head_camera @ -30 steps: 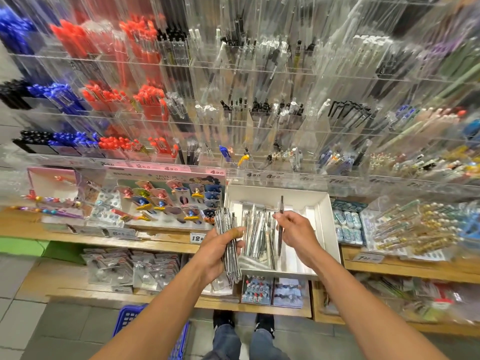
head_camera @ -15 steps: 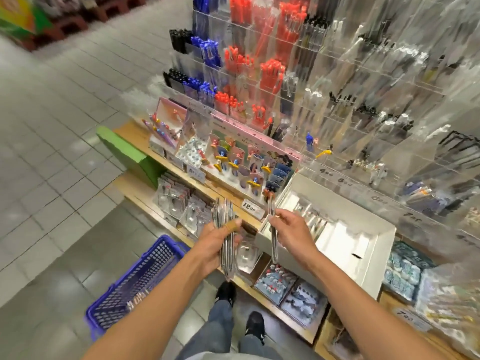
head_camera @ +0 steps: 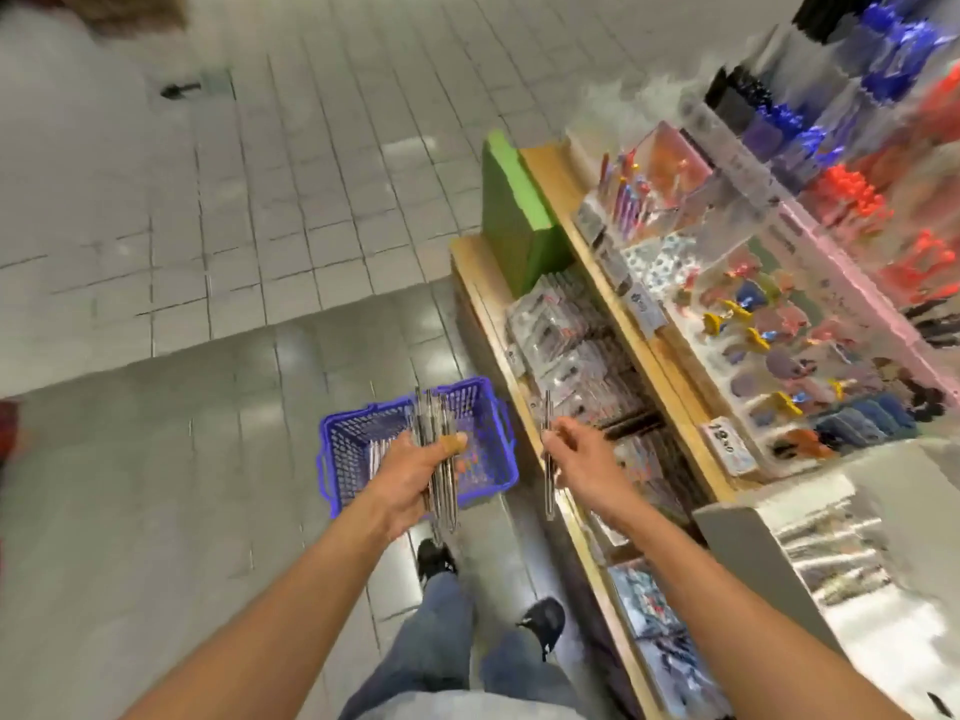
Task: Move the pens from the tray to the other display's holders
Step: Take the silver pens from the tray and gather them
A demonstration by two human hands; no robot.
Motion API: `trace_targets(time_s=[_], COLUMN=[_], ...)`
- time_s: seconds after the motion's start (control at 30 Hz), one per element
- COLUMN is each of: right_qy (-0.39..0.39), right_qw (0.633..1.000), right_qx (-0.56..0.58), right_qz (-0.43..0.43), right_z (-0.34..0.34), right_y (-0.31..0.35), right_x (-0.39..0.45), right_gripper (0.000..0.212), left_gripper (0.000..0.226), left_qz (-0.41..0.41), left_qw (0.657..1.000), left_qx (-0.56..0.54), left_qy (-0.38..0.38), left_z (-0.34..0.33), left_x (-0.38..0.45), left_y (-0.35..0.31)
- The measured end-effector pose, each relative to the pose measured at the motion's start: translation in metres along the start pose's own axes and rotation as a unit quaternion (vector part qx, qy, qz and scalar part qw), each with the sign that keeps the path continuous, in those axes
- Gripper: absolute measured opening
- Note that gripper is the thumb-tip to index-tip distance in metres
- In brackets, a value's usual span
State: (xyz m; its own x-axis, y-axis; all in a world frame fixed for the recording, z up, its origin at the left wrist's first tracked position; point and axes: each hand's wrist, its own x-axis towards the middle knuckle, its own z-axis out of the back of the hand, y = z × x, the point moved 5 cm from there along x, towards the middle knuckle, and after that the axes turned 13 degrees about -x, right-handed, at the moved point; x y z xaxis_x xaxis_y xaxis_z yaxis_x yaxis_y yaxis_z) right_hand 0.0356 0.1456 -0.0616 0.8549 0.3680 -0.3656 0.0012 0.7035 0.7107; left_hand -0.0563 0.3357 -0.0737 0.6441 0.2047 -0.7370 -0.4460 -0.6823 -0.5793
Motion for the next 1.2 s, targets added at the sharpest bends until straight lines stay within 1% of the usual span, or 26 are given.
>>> trace_targets(time_s=[0.07, 0.1, 0.2, 0.3, 0.4, 0.5, 0.6, 0.67, 0.73, 0.87, 0.9, 0.97, 1.0, 1.03, 1.07, 1.13, 1.17, 1.2], right_qy=[0.016, 0.021, 0.049, 0.082, 0.083, 0.09, 0.115, 0.12, 0.117, 0.136, 0.142, 0.148, 0.149, 0.147, 0.144, 0.139, 0.133, 0.127], right_qw=[1.0, 0.999, 0.998, 0.995, 0.993, 0.99, 0.985, 0.982, 0.979, 0.969, 0.966, 0.961, 0.958, 0.955, 0.951, 0.939, 0.934, 0.93], right_qx=[-0.026, -0.036, -0.032, -0.025, -0.029, -0.048, -0.057, -0.07, -0.088, -0.128, -0.139, -0.164, -0.176, -0.188, -0.204, -0.246, -0.265, -0.285], right_qz=[0.006, 0.006, -0.013, -0.047, -0.073, -0.095, -0.118, -0.131, -0.143, -0.163, -0.164, -0.167, -0.17, -0.176, -0.182, -0.195, -0.198, -0.193], right_z=[-0.028, -0.043, -0.089, -0.137, -0.18, -0.225, -0.281, -0.32, -0.359, -0.432, -0.448, -0.476, -0.488, -0.498, -0.506, -0.52, -0.524, -0.527], right_y=[0.007, 0.009, 0.003, -0.014, -0.042, -0.083, -0.138, -0.179, -0.222, -0.306, -0.324, -0.355, -0.368, -0.379, -0.389, -0.406, -0.412, -0.416], right_x=[0.022, 0.033, 0.071, 0.11, 0.15, 0.194, 0.244, 0.278, 0.311, 0.366, 0.378, 0.4, 0.41, 0.419, 0.428, 0.445, 0.453, 0.46], right_gripper=[0.018, 0.02, 0.02, 0.025, 0.021, 0.024, 0.026, 0.027, 0.026, 0.028, 0.028, 0.027, 0.027, 0.027, 0.028, 0.032, 0.034, 0.036], left_gripper=[0.012, 0.013, 0.026, 0.039, 0.04, 0.031, 0.01, 0.01, 0.015, 0.018, 0.025, 0.058, 0.068, 0.07, 0.06, 0.024, 0.021, 0.024], left_qz=[0.0, 0.002, 0.02, 0.049, 0.067, 0.079, 0.09, 0.098, 0.103, 0.094, 0.093, 0.103, 0.106, 0.108, 0.103, 0.089, 0.084, 0.082], left_qw=[1.0, 0.999, 0.999, 0.997, 0.995, 0.991, 0.987, 0.982, 0.977, 0.967, 0.965, 0.964, 0.964, 0.964, 0.965, 0.964, 0.963, 0.962], left_qx=[-0.004, -0.009, -0.013, -0.013, -0.01, 0.002, 0.001, 0.0, 0.009, 0.071, 0.088, 0.099, 0.099, 0.096, 0.083, 0.08, 0.096, 0.112], left_qy=[-0.029, -0.041, -0.048, -0.05, -0.074, -0.104, -0.137, -0.164, -0.188, -0.226, -0.23, -0.223, -0.222, -0.223, -0.225, -0.236, -0.236, -0.236], left_z=[0.032, 0.047, 0.085, 0.112, 0.134, 0.155, 0.177, 0.194, 0.213, 0.249, 0.256, 0.266, 0.27, 0.273, 0.275, 0.278, 0.277, 0.276], left_x=[0.013, 0.021, 0.052, 0.097, 0.154, 0.223, 0.302, 0.359, 0.413, 0.515, 0.537, 0.577, 0.595, 0.612, 0.626, 0.655, 0.666, 0.676], left_y=[-0.011, -0.016, -0.024, -0.017, 0.003, 0.037, 0.085, 0.121, 0.157, 0.224, 0.239, 0.269, 0.281, 0.292, 0.301, 0.317, 0.322, 0.326])
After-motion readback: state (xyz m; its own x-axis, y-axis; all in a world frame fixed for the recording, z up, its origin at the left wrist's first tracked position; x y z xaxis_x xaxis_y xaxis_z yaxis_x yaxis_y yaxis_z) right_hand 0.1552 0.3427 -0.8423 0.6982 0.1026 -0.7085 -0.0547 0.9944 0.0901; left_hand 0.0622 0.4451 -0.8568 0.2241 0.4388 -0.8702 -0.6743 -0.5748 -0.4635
